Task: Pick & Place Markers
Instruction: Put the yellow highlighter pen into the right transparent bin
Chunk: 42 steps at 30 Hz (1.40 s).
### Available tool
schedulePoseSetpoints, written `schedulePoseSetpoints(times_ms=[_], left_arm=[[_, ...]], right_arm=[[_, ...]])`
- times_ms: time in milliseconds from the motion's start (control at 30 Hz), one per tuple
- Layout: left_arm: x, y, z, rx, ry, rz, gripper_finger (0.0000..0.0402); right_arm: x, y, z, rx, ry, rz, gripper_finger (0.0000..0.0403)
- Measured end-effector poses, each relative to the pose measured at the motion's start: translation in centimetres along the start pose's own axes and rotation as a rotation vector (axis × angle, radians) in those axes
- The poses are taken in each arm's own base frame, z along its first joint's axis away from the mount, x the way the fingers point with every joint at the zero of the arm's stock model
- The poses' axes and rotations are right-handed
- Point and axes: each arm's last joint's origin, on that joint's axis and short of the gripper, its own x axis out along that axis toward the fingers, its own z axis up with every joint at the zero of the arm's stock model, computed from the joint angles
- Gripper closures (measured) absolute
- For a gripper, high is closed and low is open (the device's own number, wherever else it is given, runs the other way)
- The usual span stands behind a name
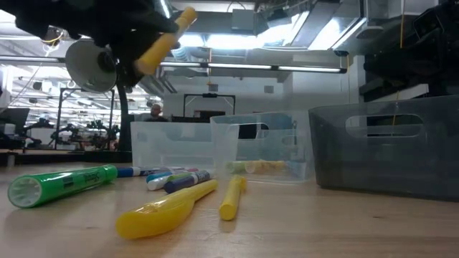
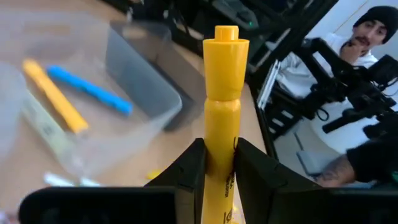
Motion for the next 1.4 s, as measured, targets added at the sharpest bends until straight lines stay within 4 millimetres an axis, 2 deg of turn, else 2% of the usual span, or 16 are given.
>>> schedulePoseSetpoints(times_ms=[300,533,700,1033,1400], left_arm=[[0.3,0.9,1.5,0.113,-0.09,0.056,0.0338],[0.7,-0.1,3.5,0.262,-0.146,0.061,0.0338],[0.9,-0.7,4.7,0.351,-0.149,0.137,0.0338],[1.1,-1.2,5.8,0.384,-0.074,0.272,0.0338],[1.2,-0.6,6.1,0.389,-0.063,0.3,0.0338]], right_arm=[[0.0,0.0,0.0,0.0,0.0,0.0,0.0251],[0.0,0.0,0.0,0.0,0.0,0.0,0.0251],[0.0,0.0,0.0,0.0,0.0,0.0,0.0251],[0.0,0.0,0.0,0.0,0.0,0.0,0.0251],[0.0,0.0,0.0,0.0,0.0,0.0,0.0251]])
